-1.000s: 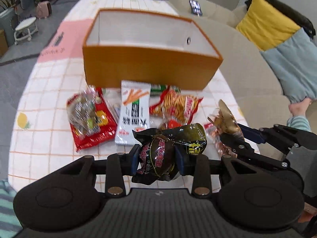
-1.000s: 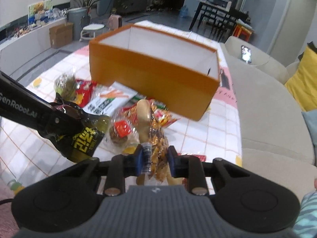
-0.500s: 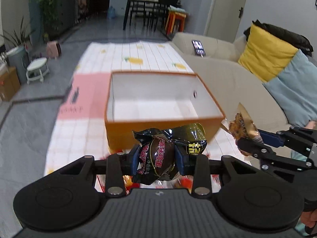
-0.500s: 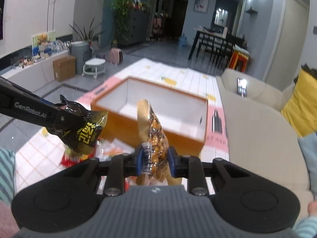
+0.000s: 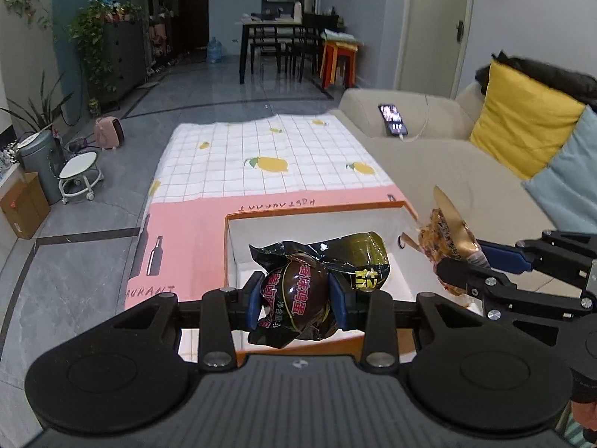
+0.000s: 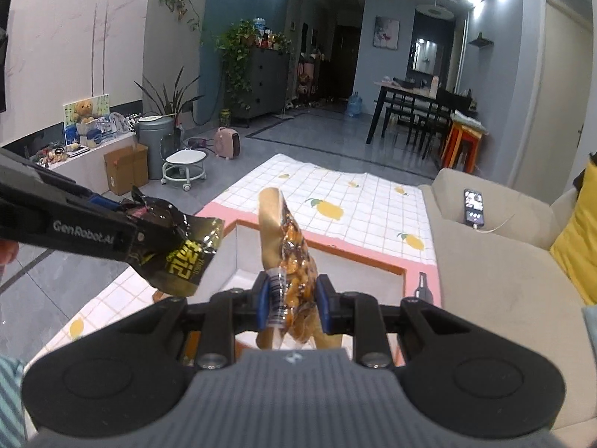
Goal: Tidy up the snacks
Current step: 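Lift both held snacks and carry them over the orange box, then open both grippers to drop the snacks into the box, then withdraw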
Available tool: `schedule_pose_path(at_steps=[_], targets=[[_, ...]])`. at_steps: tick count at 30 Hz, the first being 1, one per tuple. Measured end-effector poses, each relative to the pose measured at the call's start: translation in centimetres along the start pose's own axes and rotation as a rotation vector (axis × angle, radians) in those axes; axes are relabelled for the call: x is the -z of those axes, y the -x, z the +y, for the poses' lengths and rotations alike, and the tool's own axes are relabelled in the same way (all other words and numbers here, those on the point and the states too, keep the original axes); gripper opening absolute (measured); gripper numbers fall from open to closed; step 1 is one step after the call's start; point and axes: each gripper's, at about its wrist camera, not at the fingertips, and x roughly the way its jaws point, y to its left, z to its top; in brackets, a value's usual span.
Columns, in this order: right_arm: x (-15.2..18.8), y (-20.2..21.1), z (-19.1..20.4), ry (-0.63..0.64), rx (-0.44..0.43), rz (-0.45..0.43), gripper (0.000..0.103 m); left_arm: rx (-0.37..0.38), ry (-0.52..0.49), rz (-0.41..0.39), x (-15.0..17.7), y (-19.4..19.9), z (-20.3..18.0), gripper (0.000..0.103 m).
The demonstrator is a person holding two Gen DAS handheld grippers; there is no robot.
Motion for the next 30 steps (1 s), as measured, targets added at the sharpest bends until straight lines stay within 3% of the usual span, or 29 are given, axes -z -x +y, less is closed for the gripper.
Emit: schedule_pose_path(at_steps=[6, 13, 21, 30], targets=[[-0.8, -6.7, -1.4, -0.039, -0.007, 0.120, 0.022, -0.041, -0.043, 0.105, -0.7, -5.9, 0.2, 0.041], [0.9, -13.9, -1.6, -0.038, -0.031, 0.300, 0.022, -0.047, -0.124, 0.245, 0.7, -11.9, -0.1, 0.041], [3.3, -17.7, -1.7, -0.039, -0.066, 0.433, 0.021, -0.043, -0.161, 0.348, 2.0, -15.8, 0.1, 0.041], [4.1, -20.5, -2.2, -0.204, -0.212, 0.551, 0.023, -0.039, -0.231, 0.423, 2.5, -18.0, 0.1, 0.041]])
